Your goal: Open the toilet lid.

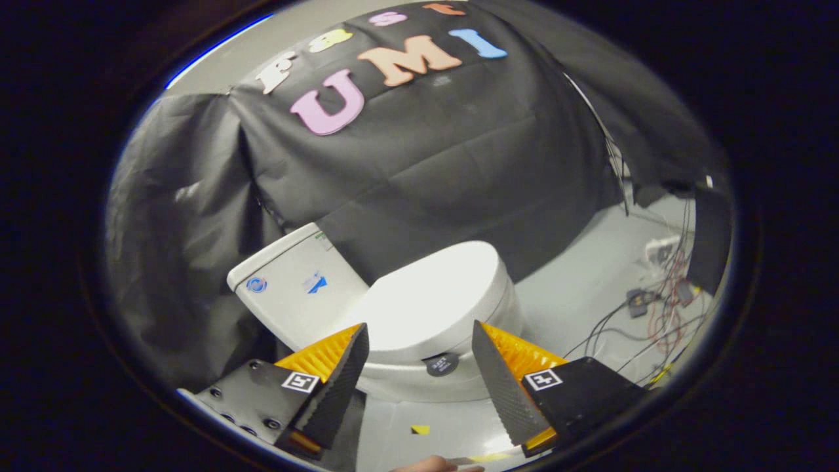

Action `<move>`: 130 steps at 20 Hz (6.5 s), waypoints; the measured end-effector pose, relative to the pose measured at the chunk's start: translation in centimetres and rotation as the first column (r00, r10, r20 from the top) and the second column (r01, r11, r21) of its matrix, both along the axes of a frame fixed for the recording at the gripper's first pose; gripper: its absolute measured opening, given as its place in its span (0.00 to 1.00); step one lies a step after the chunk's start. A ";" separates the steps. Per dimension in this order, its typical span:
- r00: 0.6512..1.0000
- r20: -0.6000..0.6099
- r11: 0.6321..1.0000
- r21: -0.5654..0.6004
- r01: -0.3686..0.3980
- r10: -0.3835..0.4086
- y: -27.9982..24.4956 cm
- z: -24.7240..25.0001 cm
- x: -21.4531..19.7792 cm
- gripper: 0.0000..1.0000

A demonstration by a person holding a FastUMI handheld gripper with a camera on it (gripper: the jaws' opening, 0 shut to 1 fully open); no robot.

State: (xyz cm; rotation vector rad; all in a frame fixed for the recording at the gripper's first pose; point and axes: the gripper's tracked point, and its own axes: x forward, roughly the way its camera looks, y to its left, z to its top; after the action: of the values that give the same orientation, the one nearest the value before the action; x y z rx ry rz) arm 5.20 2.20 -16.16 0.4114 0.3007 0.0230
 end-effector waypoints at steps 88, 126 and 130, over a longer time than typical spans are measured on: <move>0.999 -0.007 0.999 -0.014 0.043 -0.043 18.8 14.3 12.4 0.01; 0.991 -0.082 0.926 -0.356 -0.124 0.101 34.0 15.6 17.5 0.01; 0.988 -0.092 0.918 -0.366 -0.150 0.125 35.8 15.3 18.0 0.01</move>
State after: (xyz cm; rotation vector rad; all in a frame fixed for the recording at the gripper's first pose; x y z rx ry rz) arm 23.17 38.02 -0.87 0.0117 0.3909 0.0893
